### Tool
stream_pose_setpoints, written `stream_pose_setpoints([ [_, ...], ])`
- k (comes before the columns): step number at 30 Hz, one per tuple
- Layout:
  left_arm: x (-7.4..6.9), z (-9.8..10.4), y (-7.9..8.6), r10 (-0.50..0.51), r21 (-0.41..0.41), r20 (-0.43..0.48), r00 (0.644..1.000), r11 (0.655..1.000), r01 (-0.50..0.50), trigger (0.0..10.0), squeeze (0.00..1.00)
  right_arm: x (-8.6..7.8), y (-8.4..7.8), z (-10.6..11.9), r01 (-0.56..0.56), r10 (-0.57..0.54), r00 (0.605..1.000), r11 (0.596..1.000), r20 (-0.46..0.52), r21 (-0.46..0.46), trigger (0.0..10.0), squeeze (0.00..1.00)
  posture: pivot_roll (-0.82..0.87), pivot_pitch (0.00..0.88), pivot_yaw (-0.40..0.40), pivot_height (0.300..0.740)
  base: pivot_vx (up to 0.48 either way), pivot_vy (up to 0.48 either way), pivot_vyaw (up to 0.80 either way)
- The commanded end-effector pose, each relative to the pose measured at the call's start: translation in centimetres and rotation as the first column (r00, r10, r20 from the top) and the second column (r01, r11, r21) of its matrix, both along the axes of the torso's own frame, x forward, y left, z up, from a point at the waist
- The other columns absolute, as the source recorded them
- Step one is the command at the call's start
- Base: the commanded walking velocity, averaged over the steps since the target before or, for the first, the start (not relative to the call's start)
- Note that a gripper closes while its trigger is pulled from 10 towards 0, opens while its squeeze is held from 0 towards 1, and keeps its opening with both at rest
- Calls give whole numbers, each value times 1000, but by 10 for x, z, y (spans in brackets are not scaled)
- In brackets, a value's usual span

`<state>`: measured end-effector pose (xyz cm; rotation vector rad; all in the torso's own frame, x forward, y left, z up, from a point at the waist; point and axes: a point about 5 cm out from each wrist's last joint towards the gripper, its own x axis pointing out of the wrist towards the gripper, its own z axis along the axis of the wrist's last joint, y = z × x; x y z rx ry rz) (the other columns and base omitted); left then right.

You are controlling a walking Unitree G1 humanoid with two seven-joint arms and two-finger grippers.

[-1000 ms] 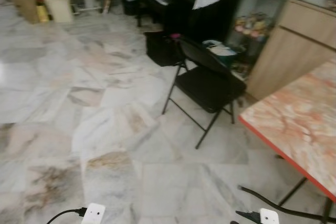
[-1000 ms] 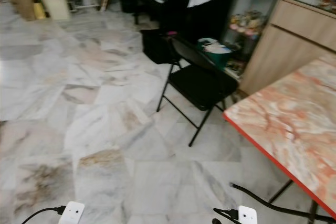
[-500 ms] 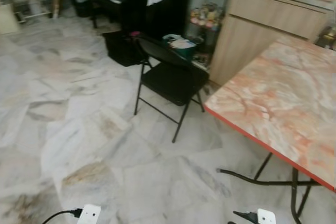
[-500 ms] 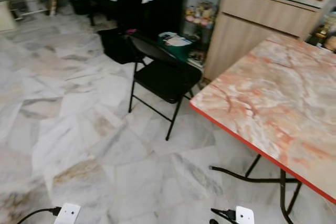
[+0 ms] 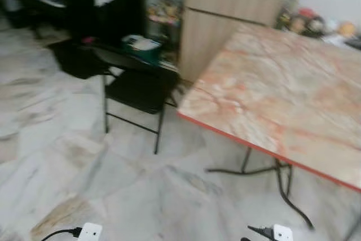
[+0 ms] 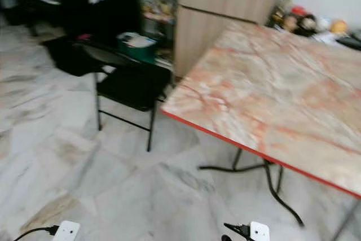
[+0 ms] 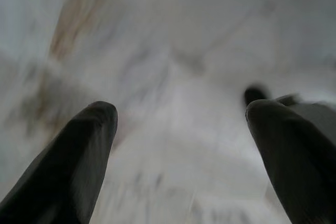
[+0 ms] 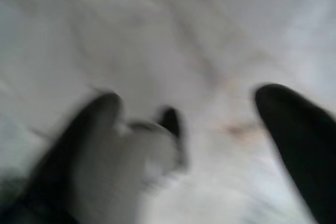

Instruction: Hang hanger

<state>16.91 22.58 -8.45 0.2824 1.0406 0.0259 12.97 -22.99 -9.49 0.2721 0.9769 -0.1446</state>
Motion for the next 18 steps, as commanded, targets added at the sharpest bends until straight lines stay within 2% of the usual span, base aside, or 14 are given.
stream_pose_setpoints([
  [1, -9, -3, 3, -9, 2, -30, 1000, 1000, 9, 10000, 0, 4, 3, 1, -1, 1, 1000, 1000, 13, 5, 10000, 0, -44, 0, -30, 740, 0, 0, -769],
  [18, -10, -4, -1, -61, -3, -39, 997, 998, 61, 10000, 0, 3, 3, 0, -9, 9, 1000, 1000, 9, 5, 10000, 0, -44, 0, -26, 740, 0, 0, -769],
])
